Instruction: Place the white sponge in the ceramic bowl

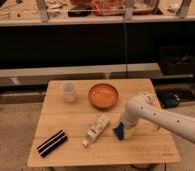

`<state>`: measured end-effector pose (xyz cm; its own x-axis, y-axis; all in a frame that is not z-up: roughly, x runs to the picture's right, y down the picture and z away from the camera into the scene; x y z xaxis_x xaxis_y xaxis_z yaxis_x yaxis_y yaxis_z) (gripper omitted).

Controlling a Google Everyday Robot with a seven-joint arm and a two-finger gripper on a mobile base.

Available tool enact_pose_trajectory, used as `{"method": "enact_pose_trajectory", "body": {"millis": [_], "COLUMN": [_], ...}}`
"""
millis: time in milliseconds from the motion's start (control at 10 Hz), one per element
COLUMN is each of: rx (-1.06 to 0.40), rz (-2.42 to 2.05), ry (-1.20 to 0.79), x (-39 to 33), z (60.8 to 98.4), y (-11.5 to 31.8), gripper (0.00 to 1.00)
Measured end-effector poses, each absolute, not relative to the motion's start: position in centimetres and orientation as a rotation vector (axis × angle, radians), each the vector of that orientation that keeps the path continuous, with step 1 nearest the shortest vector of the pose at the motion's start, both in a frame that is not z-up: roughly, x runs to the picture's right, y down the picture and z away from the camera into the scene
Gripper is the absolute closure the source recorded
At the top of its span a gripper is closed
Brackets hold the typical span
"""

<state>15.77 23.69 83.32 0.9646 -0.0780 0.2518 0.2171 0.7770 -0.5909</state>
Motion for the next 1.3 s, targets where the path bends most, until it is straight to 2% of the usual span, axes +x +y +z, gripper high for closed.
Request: {"method": "enact_pose_trajectory", "body": {"millis": [1300], "rx": [-0.645], "rz": [-0.144], "ry": [-0.202], "x": [15.6], "z": [84.1], "y": [21.2], "gripper": [0.96]}}
